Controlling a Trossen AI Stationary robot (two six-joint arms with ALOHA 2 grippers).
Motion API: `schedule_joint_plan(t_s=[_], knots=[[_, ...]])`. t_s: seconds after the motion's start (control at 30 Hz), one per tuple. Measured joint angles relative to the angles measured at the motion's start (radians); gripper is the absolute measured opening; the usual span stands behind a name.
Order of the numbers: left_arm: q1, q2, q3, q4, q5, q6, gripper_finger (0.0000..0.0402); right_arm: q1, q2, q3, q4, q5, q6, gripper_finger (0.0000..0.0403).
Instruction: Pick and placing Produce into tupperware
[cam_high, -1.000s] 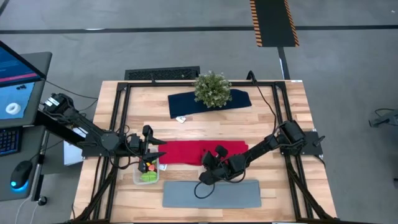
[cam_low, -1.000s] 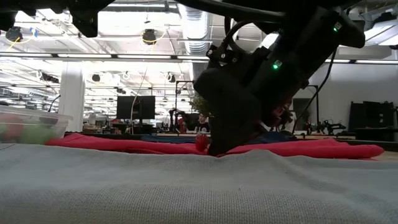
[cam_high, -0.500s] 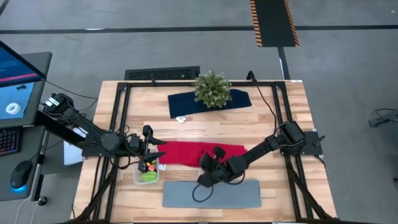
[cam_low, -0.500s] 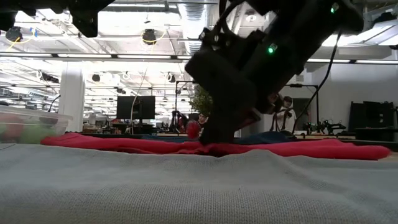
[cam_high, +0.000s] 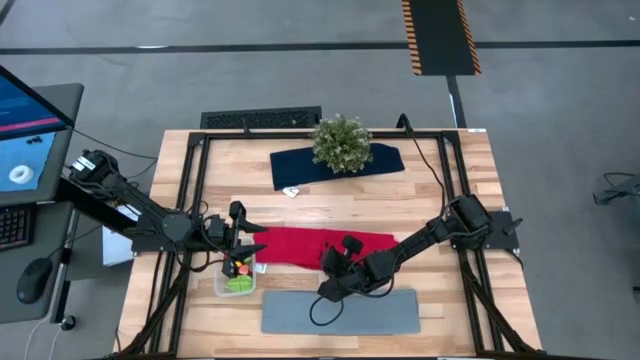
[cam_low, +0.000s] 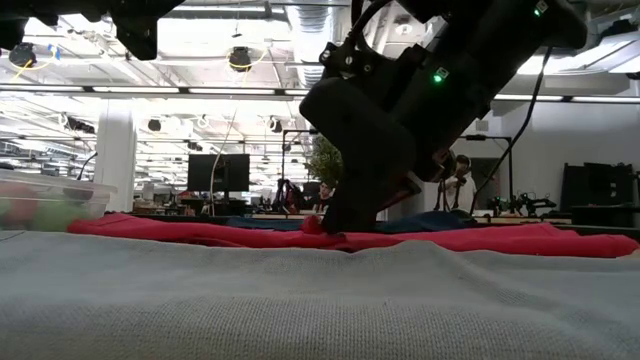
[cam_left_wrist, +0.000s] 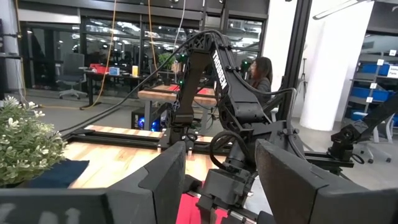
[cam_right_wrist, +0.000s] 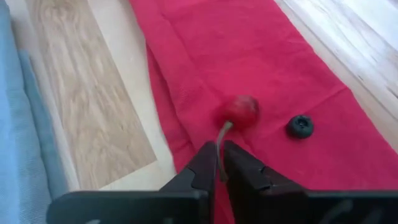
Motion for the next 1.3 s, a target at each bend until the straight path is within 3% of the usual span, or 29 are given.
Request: schedule_joint_plan(t_s=[0.1, 0.23, 0.63, 0.87, 1.1, 1.3], knots=[[0.000, 0.000, 0.000, 0.000, 0.000, 0.000, 0.0184, 0.000, 0.000, 0.000, 0.000, -0.002, 0.000, 0.0051], [0.000, 0.000, 0.000, 0.000, 0.000, 0.000, 0.0184, 0.000, 0.000, 0.001, 0.000, 0.004, -0.018, 0.0016], [0.000, 0.000, 0.000, 0.000, 0.000, 0.000, 0.0184, 0.012, -0.002, 0.013, -0.010, 0.047, -0.027, 0.0016], [-0.007, -0.001, 0.000, 0.003, 0.000, 0.031, 0.0184, 0.032, -0.002, 0.077, 0.009, 0.060, -0.150, 0.0015], [-0.009, -0.001, 0.000, 0.050, 0.001, 0.036, 0.0184, 0.018, -0.002, 0.088, 0.239, -0.054, -0.323, 0.0015], [-0.011, -0.001, 0.001, -0.004, 0.011, 0.019, 0.0184, -0.017, -0.002, 0.093, 0.328, -0.120, -0.395, 0.0016]])
